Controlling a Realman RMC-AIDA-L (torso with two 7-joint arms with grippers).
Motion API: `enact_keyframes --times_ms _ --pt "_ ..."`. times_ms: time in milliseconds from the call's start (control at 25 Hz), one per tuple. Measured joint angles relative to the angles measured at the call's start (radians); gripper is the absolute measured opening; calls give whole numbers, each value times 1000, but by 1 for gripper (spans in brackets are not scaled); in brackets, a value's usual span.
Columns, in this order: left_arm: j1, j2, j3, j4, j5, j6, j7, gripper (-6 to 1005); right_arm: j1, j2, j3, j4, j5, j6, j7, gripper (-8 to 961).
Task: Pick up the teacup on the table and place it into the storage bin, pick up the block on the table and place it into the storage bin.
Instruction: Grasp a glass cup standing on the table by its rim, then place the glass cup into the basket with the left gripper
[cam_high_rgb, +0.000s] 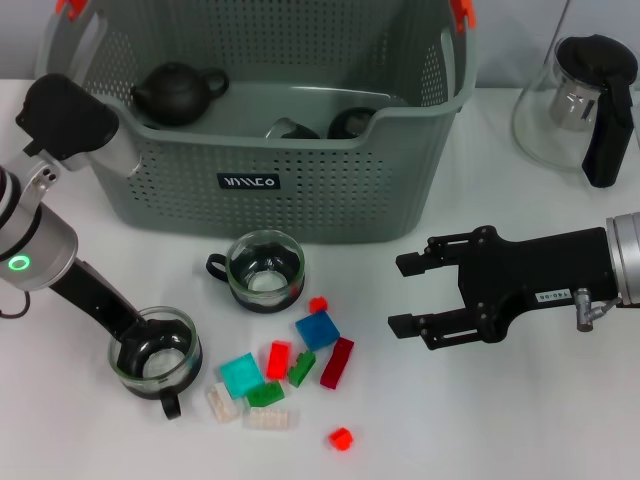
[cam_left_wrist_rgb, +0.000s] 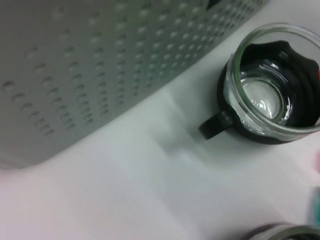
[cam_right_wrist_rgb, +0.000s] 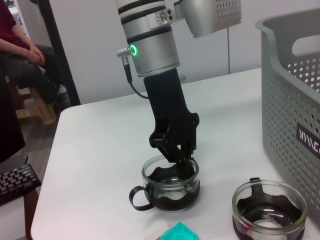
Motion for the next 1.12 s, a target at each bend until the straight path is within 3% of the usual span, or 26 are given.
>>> enact_keyframes --times_ms 360,600,800,960,1120 --pt "0 3 -5 76 -5 45 -5 62 -2 -1 0 0 1 0 1 774" --pt "-14 -2 -157 287 -117 237 -6 61 -4 -13 19 0 4 -19 3 775" --pt "-55 3 -301 380 -385 341 -41 61 -16 -27 34 3 -1 -56 3 775" --pt "-97 17 -316 393 -512 291 -61 60 -25 -49 37 26 -4 -89 3 775" --pt "-150 39 -294 323 -510 123 -65 60 -26 -65 43 68 -27 -100 3 775"
